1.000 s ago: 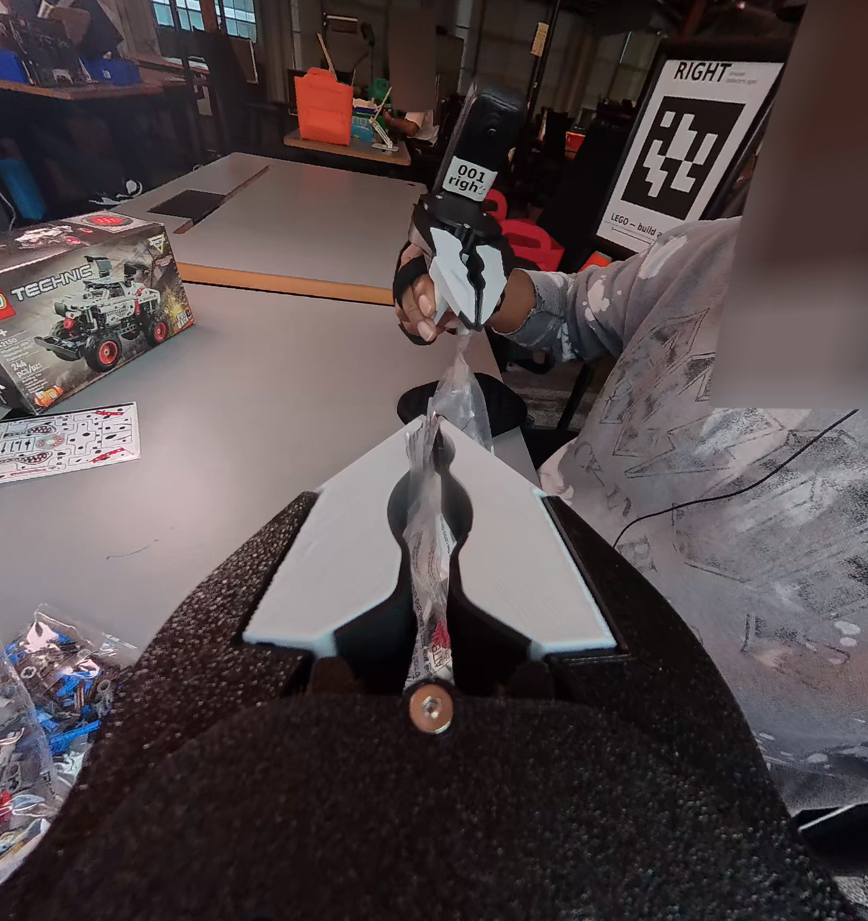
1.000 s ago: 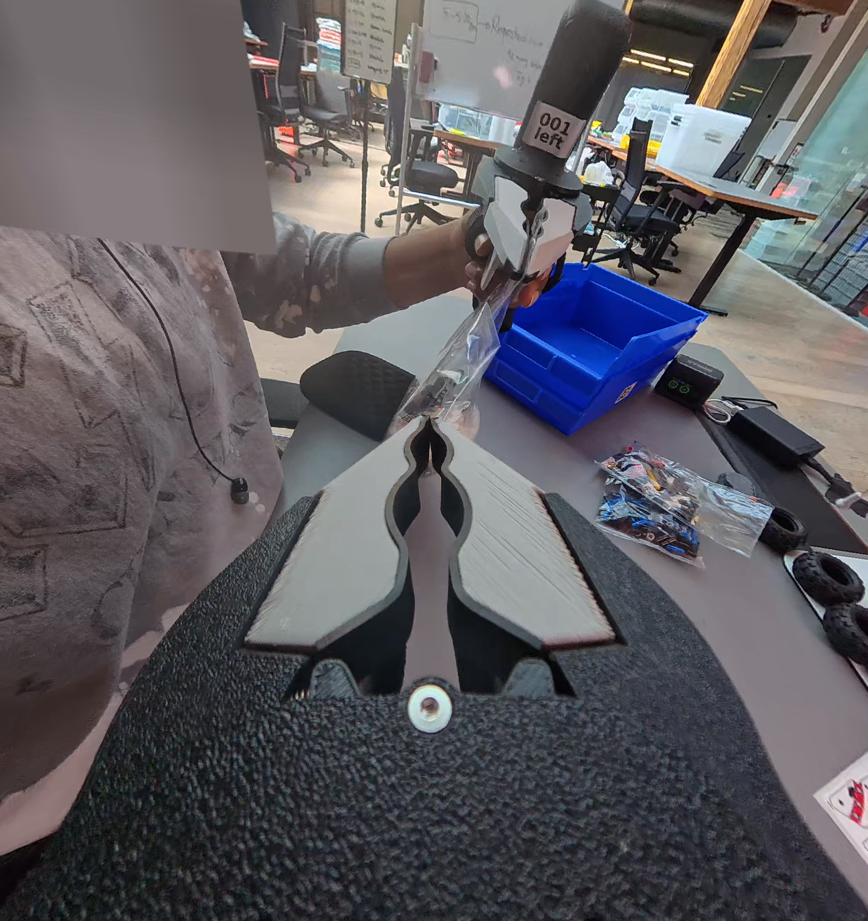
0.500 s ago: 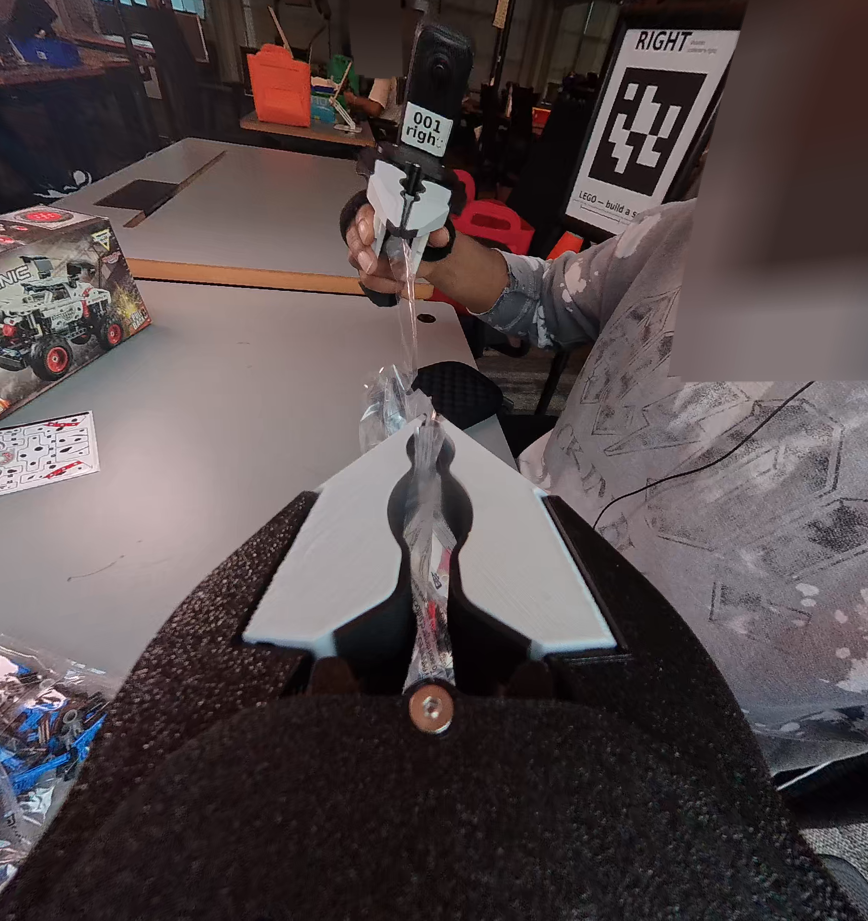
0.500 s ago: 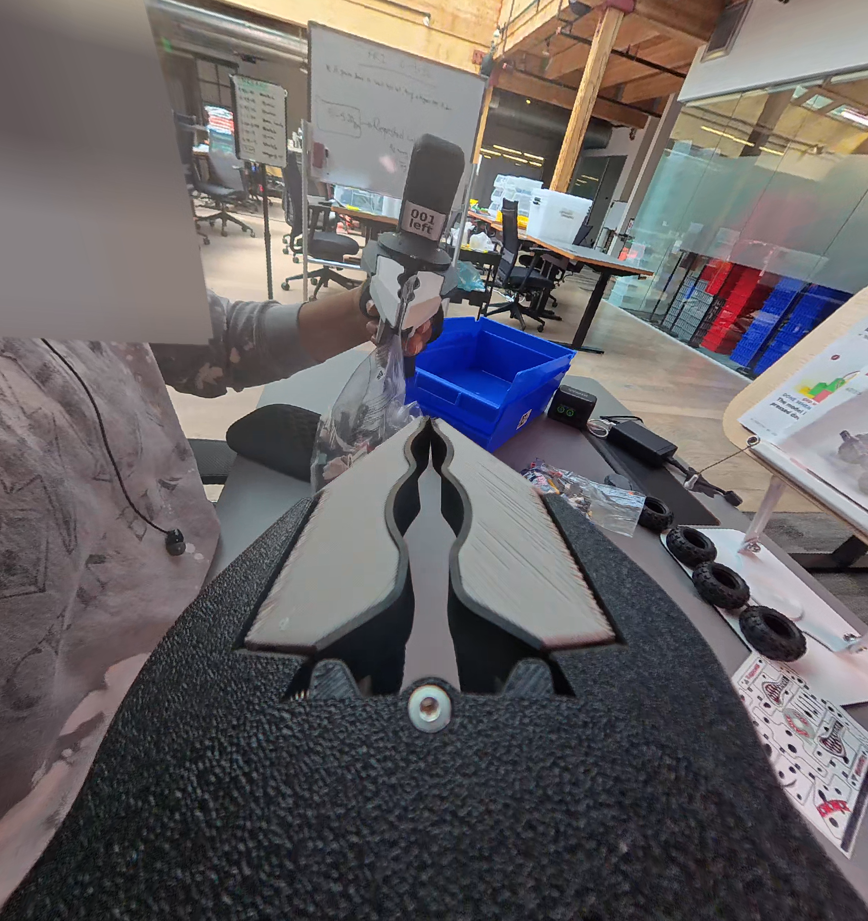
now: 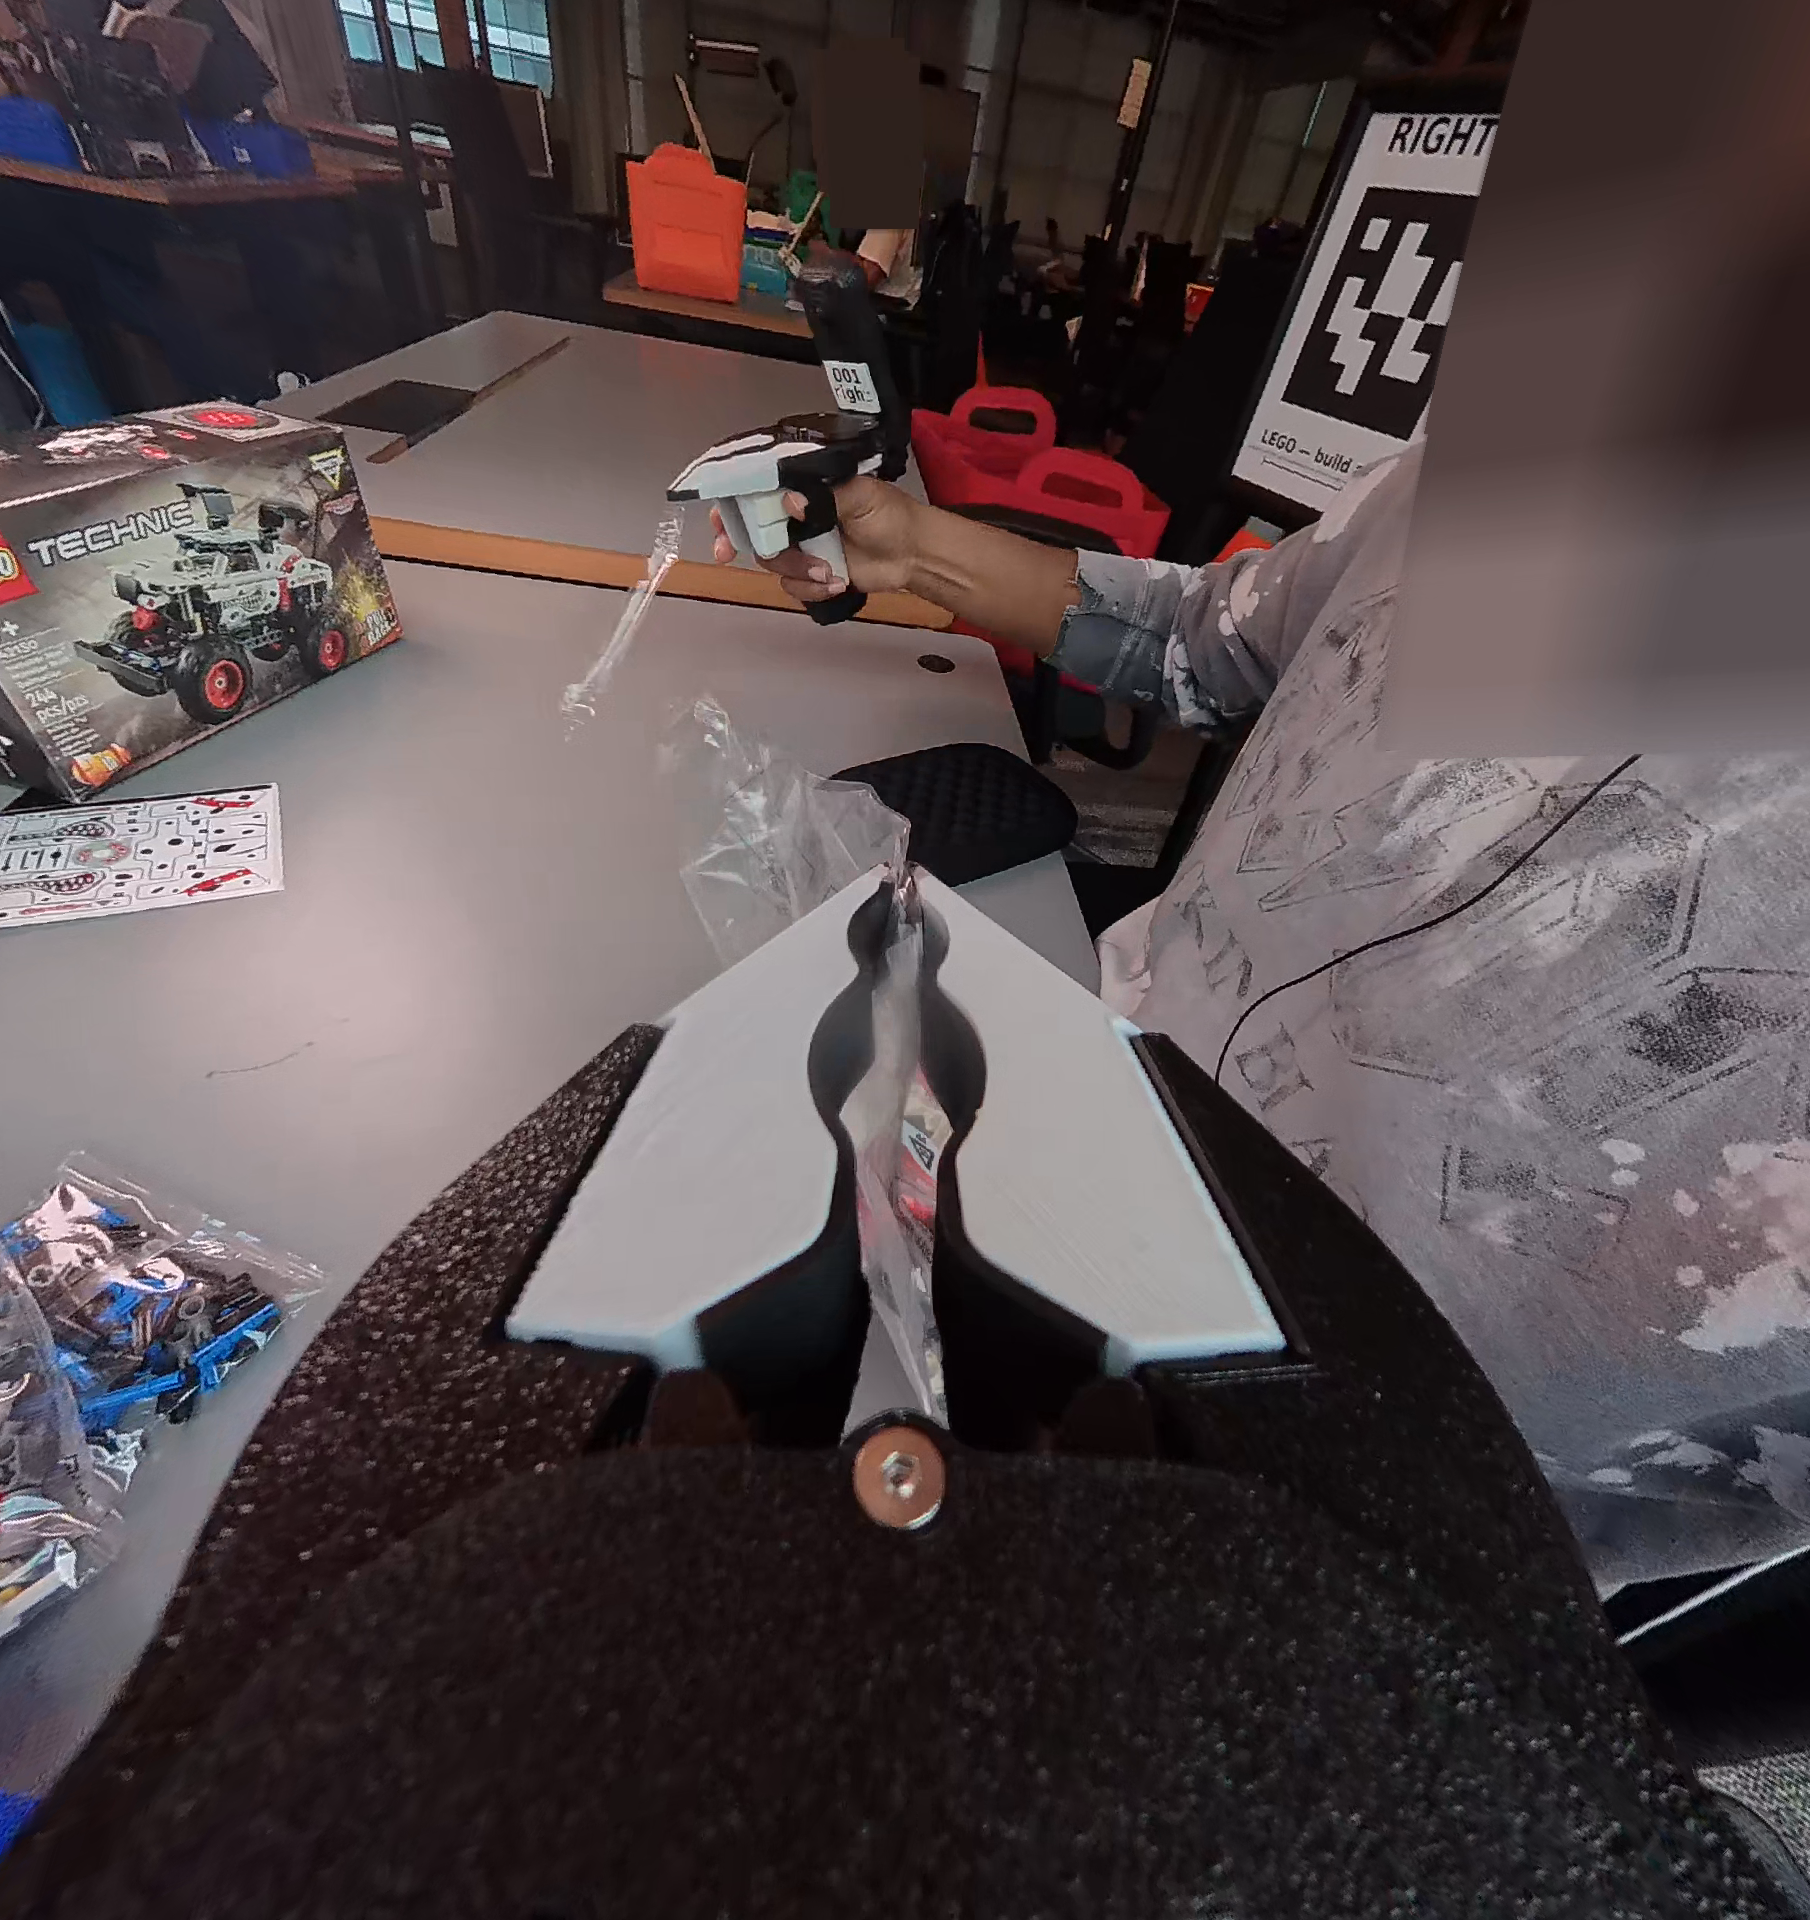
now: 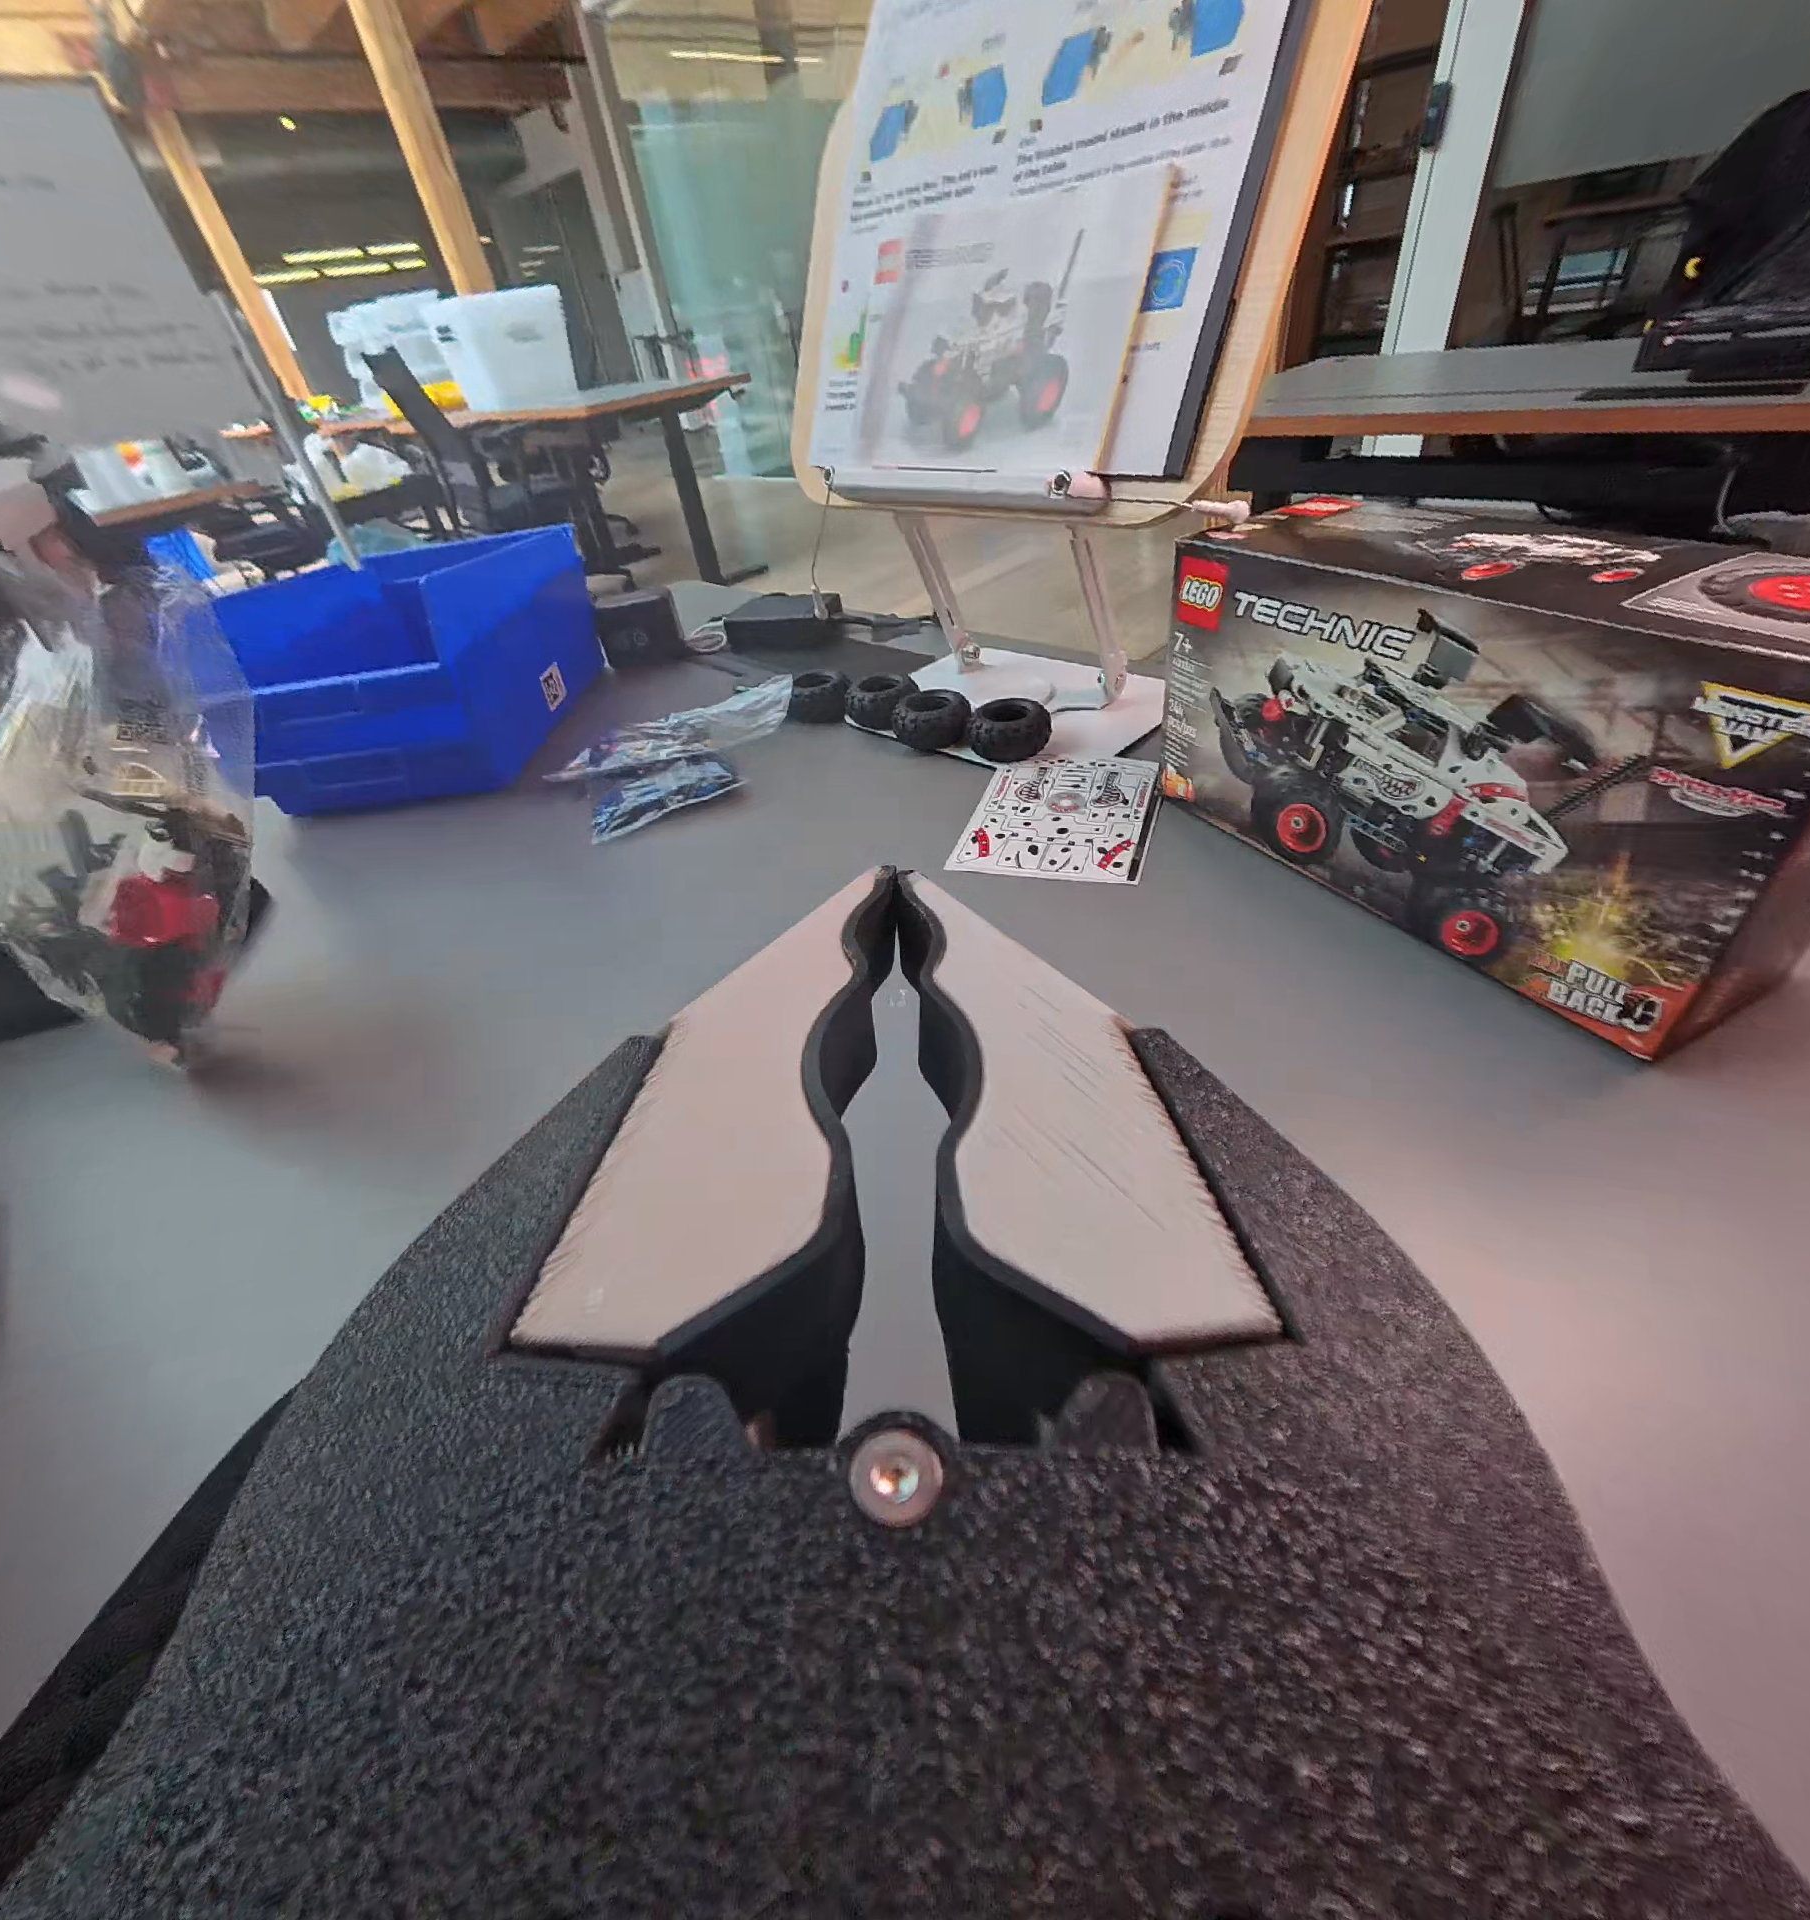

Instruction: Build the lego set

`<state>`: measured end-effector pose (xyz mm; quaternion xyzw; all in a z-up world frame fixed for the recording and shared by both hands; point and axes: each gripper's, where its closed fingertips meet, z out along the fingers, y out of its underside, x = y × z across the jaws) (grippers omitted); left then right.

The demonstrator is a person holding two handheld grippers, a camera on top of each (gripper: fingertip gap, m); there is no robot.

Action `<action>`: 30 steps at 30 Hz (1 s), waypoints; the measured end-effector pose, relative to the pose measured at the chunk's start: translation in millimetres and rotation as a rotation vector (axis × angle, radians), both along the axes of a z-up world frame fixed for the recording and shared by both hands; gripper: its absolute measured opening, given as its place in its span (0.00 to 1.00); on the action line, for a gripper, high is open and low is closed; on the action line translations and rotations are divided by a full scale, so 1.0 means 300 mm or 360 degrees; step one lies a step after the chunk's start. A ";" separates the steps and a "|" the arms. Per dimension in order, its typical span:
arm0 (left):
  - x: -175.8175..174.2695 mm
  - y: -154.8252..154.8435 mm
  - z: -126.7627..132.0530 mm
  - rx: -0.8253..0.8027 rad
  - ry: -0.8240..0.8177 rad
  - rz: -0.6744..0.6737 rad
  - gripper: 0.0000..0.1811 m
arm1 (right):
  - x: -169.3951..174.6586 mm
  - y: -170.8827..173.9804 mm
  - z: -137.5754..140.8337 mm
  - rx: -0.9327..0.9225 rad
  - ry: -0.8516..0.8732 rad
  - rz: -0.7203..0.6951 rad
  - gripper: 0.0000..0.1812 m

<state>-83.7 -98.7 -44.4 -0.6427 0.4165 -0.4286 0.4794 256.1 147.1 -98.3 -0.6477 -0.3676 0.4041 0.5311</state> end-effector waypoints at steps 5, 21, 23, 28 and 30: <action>0.000 0.021 0.033 0.0027 -0.0073 0.0041 0.00 | 0.062 0.033 0.035 0.0029 -0.0041 -0.0113 0.00; 0.088 0.174 0.121 0.0280 -0.0284 0.0166 0.00 | 0.412 0.633 0.171 0.0561 -0.0350 -0.1199 0.00; 0.101 0.186 0.098 0.0276 -0.0283 0.0162 0.00 | 0.447 0.710 0.028 0.0450 -0.0487 -0.1264 0.00; 0.110 0.197 0.075 0.0224 -0.0351 0.0123 0.00 | 0.553 0.751 -0.383 -0.0070 -0.1112 -0.1380 0.00; 0.104 0.203 0.076 0.0232 -0.0365 0.0130 0.00 | 0.587 0.730 -0.432 -0.0154 -0.1236 -0.1427 0.01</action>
